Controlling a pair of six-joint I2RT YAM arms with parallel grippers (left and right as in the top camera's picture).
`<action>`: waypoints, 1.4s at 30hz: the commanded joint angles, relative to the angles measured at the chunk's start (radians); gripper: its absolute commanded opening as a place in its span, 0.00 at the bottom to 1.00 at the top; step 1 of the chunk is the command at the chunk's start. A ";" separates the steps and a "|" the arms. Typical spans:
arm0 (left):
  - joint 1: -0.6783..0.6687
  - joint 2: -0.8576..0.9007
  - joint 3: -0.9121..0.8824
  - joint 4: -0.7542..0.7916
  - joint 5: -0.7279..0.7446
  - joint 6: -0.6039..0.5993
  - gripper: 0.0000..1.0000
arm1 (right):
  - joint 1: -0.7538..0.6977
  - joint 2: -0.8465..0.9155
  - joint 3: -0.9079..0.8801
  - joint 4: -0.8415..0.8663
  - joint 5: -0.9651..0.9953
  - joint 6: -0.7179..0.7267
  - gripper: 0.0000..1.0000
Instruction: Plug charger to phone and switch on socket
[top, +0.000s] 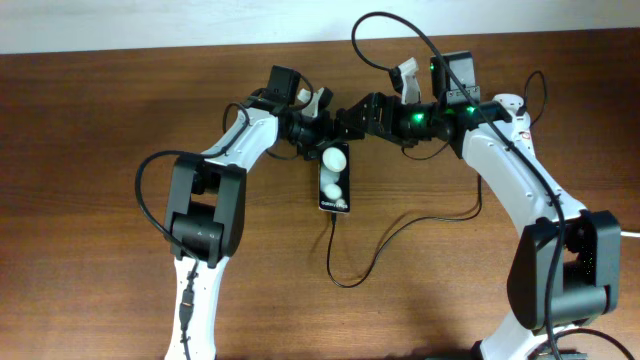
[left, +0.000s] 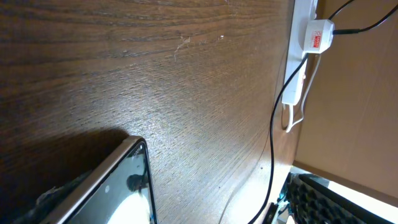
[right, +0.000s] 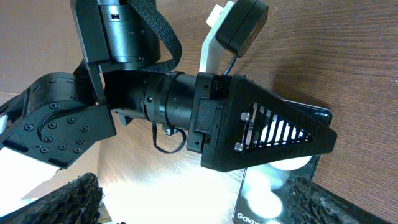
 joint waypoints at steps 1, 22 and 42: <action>0.023 0.016 -0.011 -0.032 -0.087 0.005 0.99 | -0.009 0.002 0.022 0.001 -0.019 -0.011 0.99; 0.034 0.015 -0.011 -0.302 -0.449 -0.203 0.99 | -0.009 0.002 0.022 0.000 -0.018 -0.011 0.99; 0.086 -0.332 0.672 -1.088 -0.644 0.317 0.99 | -0.031 0.002 0.022 -0.086 0.039 -0.008 0.99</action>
